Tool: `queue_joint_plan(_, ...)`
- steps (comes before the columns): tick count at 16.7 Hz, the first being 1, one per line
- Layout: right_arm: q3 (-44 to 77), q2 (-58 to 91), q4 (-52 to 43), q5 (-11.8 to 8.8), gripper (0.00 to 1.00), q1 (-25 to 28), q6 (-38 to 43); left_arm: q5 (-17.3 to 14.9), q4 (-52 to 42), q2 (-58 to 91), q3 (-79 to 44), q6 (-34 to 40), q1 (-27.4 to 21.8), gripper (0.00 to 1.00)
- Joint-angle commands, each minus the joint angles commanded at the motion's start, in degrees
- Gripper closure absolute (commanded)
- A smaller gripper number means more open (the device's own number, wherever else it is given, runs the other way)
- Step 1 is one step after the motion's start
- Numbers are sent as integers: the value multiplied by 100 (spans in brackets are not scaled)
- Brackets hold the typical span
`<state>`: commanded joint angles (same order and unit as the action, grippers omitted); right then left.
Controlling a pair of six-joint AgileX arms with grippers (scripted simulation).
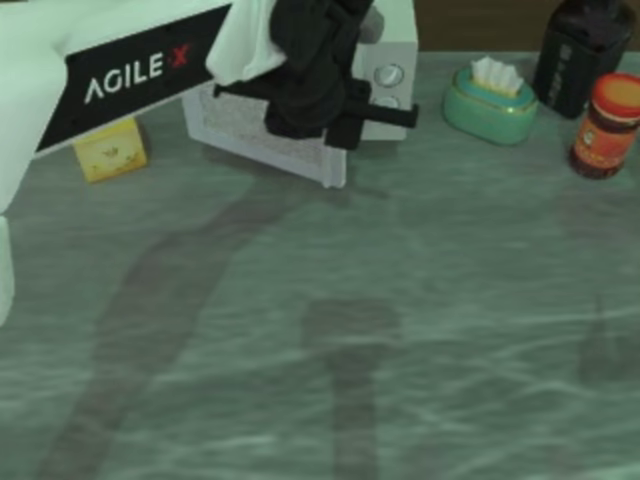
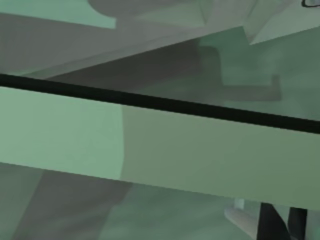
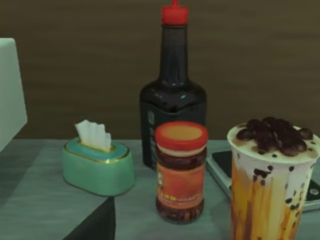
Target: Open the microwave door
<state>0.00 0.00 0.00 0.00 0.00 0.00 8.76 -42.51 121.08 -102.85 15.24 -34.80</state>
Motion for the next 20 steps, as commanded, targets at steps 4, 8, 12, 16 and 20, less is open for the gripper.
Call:
queue_joint_plan(4, 0, 0, 0, 0, 0, 0, 0, 0, 0, 0, 0, 0, 0, 100)
queue_joint_plan(8, 0, 0, 0, 0, 0, 0, 0, 0, 0, 0, 0, 0, 0, 100)
queue_joint_plan(12, 0, 0, 0, 0, 0, 0, 0, -71, 44, -42, 107, -59, -20, 100)
queue_joint_plan(16, 0, 0, 0, 0, 0, 0, 0, -297, 274, -400, 609, -515, 101, 100)
queue_joint_plan(20, 0, 0, 0, 0, 0, 0, 0, -387, 357, -527, 802, -692, 144, 100)
